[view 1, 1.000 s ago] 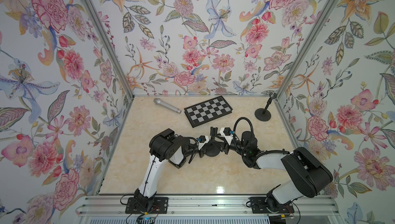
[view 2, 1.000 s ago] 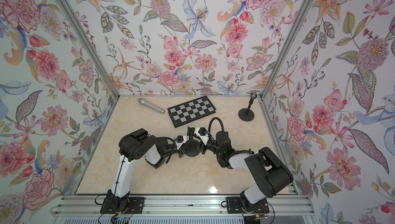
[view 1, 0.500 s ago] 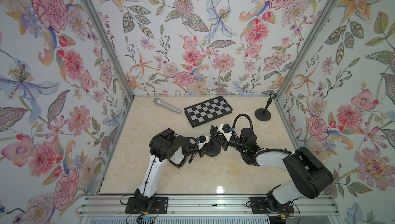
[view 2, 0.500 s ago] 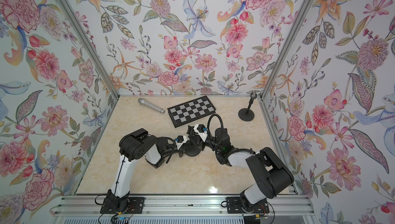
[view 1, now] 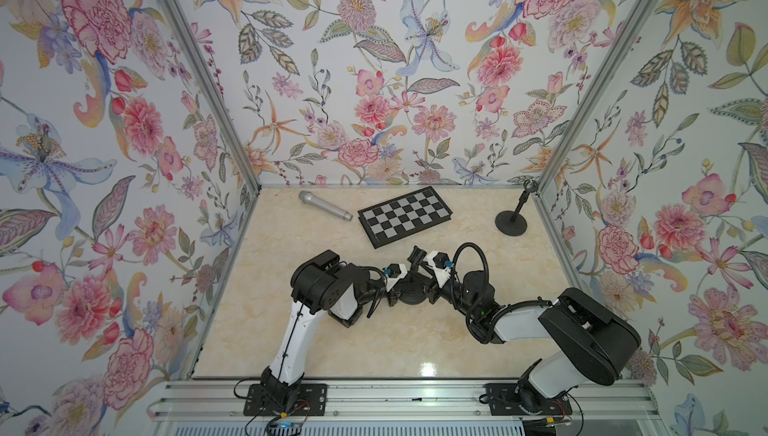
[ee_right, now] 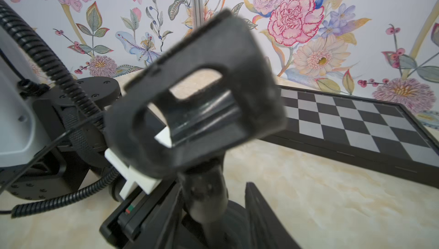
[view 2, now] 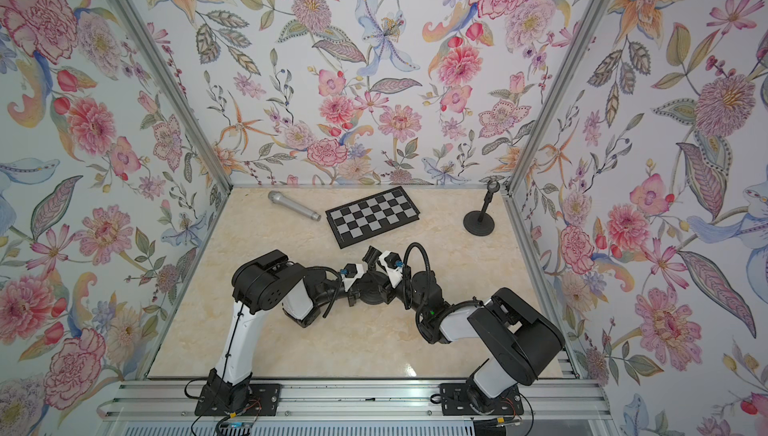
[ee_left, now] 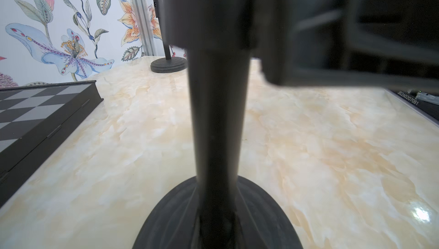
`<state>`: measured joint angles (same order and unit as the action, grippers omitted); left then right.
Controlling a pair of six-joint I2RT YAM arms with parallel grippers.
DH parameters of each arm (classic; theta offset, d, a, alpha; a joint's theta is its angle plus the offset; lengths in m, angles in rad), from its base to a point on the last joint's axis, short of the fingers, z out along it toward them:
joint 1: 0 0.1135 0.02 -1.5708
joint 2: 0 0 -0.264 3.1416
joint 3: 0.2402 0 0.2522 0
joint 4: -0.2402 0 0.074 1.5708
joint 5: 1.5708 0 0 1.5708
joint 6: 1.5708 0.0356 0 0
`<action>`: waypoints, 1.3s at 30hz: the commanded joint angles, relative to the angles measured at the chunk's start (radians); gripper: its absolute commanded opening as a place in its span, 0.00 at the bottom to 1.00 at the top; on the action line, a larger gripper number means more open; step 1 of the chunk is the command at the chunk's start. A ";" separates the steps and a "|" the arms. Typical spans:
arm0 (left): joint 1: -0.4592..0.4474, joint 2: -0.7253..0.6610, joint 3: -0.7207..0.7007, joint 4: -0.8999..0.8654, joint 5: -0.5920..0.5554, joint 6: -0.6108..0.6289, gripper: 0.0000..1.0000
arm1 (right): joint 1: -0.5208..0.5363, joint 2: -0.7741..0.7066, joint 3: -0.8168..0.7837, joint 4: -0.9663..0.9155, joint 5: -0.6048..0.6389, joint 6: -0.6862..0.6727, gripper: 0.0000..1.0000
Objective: Assemble a microphone stand
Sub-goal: Screw the microphone stand pole into the microphone stand base.
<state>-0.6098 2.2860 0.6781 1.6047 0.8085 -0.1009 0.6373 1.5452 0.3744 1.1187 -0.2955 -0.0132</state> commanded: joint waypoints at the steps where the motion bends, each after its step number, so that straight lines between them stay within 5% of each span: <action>1: 0.001 0.109 -0.027 0.234 -0.043 0.060 0.20 | -0.075 -0.048 0.047 -0.135 -0.402 -0.136 0.50; 4: 0.000 0.118 -0.016 0.232 -0.033 0.060 0.20 | -0.086 -0.035 0.097 -0.220 -0.470 -0.255 0.52; 9: 0.002 0.119 -0.014 0.233 -0.026 0.058 0.19 | -0.118 0.017 0.147 -0.198 -0.498 -0.247 0.48; 14: 0.008 0.119 -0.015 0.234 -0.026 0.052 0.21 | -0.135 0.026 0.143 -0.172 -0.439 -0.190 0.17; 17: 0.011 0.115 -0.019 0.233 -0.038 0.048 0.22 | -0.103 0.024 0.091 -0.116 -0.182 -0.090 0.00; 21: 0.010 0.144 -0.010 0.234 -0.048 0.040 0.23 | 0.147 0.048 -0.019 0.007 0.568 0.131 0.00; 24: 0.010 0.139 -0.008 0.234 -0.056 0.035 0.23 | 0.279 0.080 -0.020 -0.006 0.761 0.217 0.00; 26: 0.011 0.132 -0.009 0.226 -0.061 0.046 0.23 | 0.267 0.077 -0.026 0.003 0.637 0.235 0.00; 30: 0.021 0.133 -0.014 0.233 -0.047 0.043 0.20 | 0.177 0.023 -0.050 0.031 0.194 0.064 0.48; 31: 0.021 0.134 -0.015 0.232 -0.041 0.046 0.20 | 0.142 0.005 -0.055 0.027 0.093 0.029 0.51; 35: 0.020 0.127 -0.023 0.231 -0.022 0.065 0.19 | -0.047 -0.062 -0.020 -0.055 -0.269 -0.054 0.53; 39: 0.023 0.137 -0.015 0.233 -0.006 0.060 0.19 | -0.137 -0.051 0.066 -0.172 -0.468 -0.156 0.55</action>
<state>-0.5987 2.3020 0.6987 1.6066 0.8352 -0.1116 0.5308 1.5047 0.3779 1.0363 -0.4808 -0.0689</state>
